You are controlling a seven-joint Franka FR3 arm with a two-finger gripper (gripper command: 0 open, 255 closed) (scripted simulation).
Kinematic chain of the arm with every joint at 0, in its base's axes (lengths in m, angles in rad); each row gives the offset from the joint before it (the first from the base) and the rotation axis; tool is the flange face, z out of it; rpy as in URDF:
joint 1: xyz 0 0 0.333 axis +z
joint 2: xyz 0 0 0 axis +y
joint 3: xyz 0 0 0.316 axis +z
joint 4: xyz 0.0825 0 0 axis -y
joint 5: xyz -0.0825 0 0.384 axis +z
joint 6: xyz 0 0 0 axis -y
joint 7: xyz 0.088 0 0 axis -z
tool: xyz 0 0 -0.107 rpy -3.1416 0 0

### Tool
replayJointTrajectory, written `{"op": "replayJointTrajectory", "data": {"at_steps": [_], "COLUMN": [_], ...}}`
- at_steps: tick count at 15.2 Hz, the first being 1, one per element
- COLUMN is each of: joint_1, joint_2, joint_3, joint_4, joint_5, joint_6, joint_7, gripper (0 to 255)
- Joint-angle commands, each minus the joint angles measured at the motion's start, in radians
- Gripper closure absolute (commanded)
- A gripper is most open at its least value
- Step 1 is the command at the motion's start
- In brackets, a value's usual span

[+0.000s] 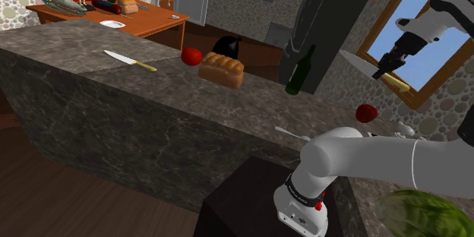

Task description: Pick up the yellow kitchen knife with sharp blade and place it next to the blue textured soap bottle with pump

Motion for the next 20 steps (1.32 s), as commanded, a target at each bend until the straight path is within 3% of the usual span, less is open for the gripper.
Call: {"op": "replayJointTrajectory", "data": {"at_steps": [1,11,20], "joint_1": [-0.015,-0.023,0.059], "joint_2": [-0.023,-0.062,-0.043], "joint_3": [-0.019,-0.146,-0.301], "joint_4": [0.014,0.205,0.486], "joint_5": [-0.031,-0.195,-0.369], "joint_6": [-0.029,-0.177,-0.292], "joint_7": [-0.04,-0.274,-0.536], "gripper": [255,255,255]}}
